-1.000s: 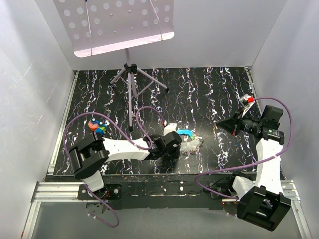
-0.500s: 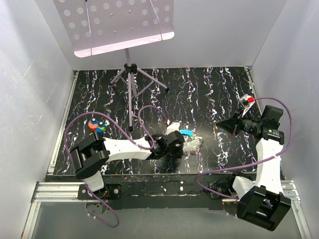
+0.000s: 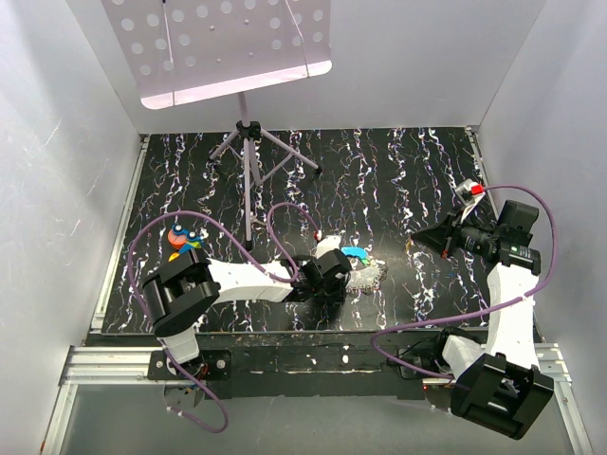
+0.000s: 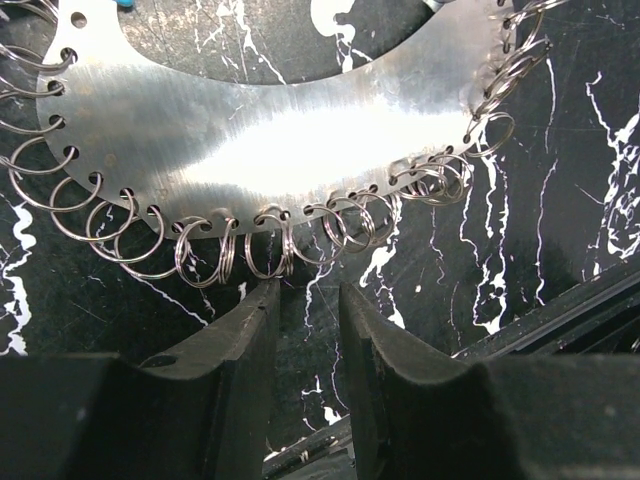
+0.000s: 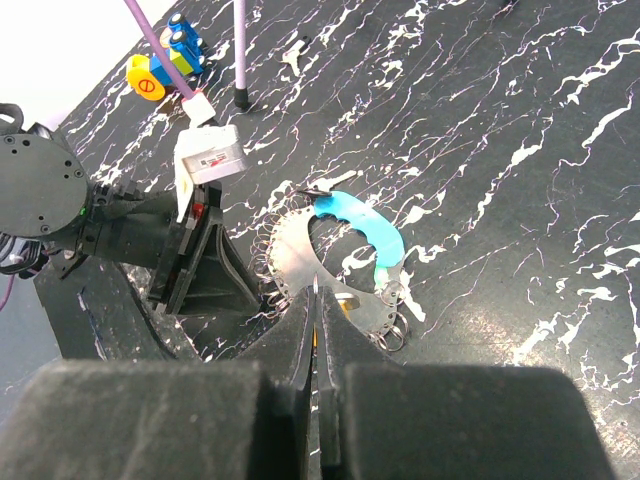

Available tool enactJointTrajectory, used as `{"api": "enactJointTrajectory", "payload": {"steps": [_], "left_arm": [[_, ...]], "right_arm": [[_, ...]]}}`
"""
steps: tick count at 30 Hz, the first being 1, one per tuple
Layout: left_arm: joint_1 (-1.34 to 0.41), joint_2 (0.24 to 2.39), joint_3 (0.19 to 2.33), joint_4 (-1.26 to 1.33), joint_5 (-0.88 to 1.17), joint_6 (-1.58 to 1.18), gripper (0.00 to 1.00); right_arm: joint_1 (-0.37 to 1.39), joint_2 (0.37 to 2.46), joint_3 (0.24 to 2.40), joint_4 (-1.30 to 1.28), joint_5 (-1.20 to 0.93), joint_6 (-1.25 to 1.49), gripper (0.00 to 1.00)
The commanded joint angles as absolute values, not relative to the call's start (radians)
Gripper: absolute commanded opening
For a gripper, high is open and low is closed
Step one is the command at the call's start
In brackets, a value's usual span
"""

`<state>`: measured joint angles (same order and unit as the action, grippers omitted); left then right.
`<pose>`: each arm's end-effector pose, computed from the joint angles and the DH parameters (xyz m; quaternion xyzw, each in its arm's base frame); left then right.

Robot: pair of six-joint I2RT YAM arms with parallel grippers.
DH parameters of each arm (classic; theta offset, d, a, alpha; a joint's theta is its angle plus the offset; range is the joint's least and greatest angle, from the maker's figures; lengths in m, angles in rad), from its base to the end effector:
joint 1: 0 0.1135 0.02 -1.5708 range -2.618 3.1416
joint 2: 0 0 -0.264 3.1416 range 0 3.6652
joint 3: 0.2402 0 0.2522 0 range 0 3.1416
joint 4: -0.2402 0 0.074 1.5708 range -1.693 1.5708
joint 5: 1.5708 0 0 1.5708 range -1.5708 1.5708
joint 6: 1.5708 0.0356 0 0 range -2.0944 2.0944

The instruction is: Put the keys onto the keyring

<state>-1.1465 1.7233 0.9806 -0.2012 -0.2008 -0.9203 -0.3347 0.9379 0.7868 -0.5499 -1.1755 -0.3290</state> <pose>0.1485 -0.3115 0.1648 0.0761 0.9439 -0.2147 0.2390 0.1828 -0.0288 0.2922 -0.2315 0.7554 0.3612 0.4953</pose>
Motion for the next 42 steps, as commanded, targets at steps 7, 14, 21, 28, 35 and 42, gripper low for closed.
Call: {"api": "enactJointTrajectory", "payload": {"steps": [7, 14, 21, 28, 35, 42], "left_arm": [[-1.124, 1.72, 0.999, -0.179, -0.209, -0.927, 0.29], [-1.117, 1.73, 1.009, -0.183, -0.219, -0.919, 0.27], [-1.109, 1.735, 1.02, -0.187, -0.227, -0.91, 0.23], [-1.095, 1.749, 1.031, -0.19, -0.226, -0.896, 0.21], [-1.092, 1.761, 1.032, -0.19, -0.219, -0.887, 0.16], [-1.091, 1.746, 1.032, -0.183, -0.216, -0.855, 0.0]], "right_arm": [[-0.342, 0.94, 0.779, -0.534, -1.2, -0.342, 0.01], [-0.342, 0.94, 0.781, -0.535, -1.198, -0.342, 0.01], [-0.342, 0.94, 0.781, -0.537, -1.2, -0.342, 0.01], [-0.342, 0.939, 0.779, -0.535, -1.201, -0.342, 0.01], [-0.342, 0.94, 0.781, -0.538, -1.203, -0.342, 0.01], [-0.342, 0.942, 0.781, -0.538, -1.204, -0.342, 0.01]]}}
